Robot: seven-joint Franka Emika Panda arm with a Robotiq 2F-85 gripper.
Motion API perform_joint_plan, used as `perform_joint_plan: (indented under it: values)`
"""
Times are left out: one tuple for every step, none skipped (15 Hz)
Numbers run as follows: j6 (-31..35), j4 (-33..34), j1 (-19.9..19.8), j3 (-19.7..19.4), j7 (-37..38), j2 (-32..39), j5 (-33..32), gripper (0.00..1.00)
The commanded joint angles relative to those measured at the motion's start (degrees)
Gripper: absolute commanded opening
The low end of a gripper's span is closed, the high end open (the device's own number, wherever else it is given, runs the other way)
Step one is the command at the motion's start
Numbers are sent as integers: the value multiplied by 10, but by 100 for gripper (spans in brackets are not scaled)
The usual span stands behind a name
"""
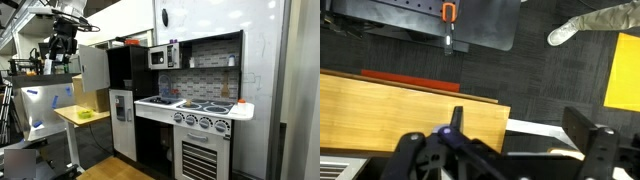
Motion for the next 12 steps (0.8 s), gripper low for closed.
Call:
perform_joint_plan:
  values:
    - [13, -73, 8, 40, 57, -143, 3, 100]
    - [8, -84, 15, 53, 77, -183, 4, 100]
    - [18, -103, 27, 73, 100, -226, 8, 100]
    - [21, -122, 51, 77, 117, -269, 1, 100]
    - [-7, -122, 52, 95, 124, -313, 5, 100]
    - [-16, -126, 62, 110, 139, -340, 3, 100]
    - [-23, -128, 70, 127, 152, -362, 3, 100]
    - [-49, -110, 68, 133, 160, -365, 1, 100]
    - [-38, -112, 67, 129, 145, -355, 7, 100]
    - [-47, -112, 68, 136, 151, -376, 8, 100]
    - [-50, -113, 67, 140, 152, -384, 8, 100]
    - [-50, -114, 67, 140, 153, -385, 7, 100]
